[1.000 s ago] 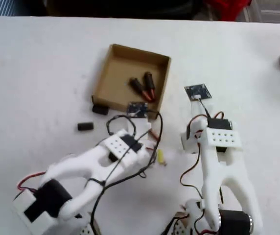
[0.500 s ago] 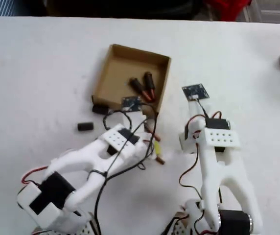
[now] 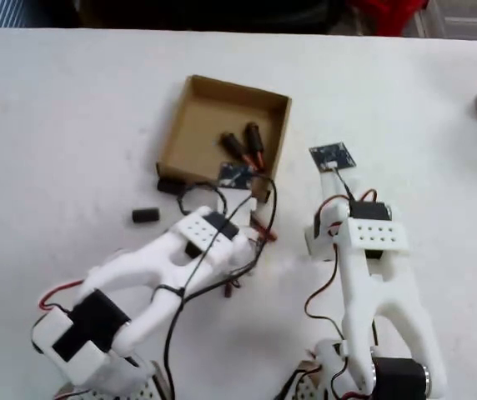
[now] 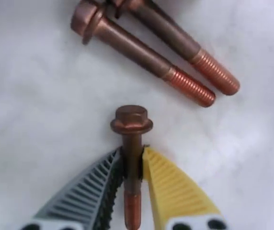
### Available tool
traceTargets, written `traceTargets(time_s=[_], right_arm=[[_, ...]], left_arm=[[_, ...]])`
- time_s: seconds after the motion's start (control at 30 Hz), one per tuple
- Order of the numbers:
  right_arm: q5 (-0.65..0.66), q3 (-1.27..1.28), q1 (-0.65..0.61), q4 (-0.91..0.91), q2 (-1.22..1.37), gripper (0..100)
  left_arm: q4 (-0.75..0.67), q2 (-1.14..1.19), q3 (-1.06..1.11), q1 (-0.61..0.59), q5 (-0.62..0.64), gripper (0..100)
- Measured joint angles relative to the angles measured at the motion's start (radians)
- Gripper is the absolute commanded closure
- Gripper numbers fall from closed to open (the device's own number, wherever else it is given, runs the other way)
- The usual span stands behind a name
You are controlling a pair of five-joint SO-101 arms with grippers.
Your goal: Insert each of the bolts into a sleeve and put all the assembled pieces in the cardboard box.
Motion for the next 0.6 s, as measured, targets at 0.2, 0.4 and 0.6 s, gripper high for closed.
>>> traceTargets(time_s=[0.2, 0.4, 0.6], right_arm=[[0.000, 0.000, -0.003, 0.000, 0.000, 98.1], [0.000, 0.000, -0.003, 0.000, 0.000, 98.1], [0.000, 0.000, -0.003, 0.000, 0.000, 98.1]], left_arm=[[-0.023, -0.091, 0.091, -0.080, -0.023, 85], [-0.074, -0.152, 0.158, -0.120, -0.106, 70], [-0.071, -0.153, 0.164, -0.120, -0.112, 69]])
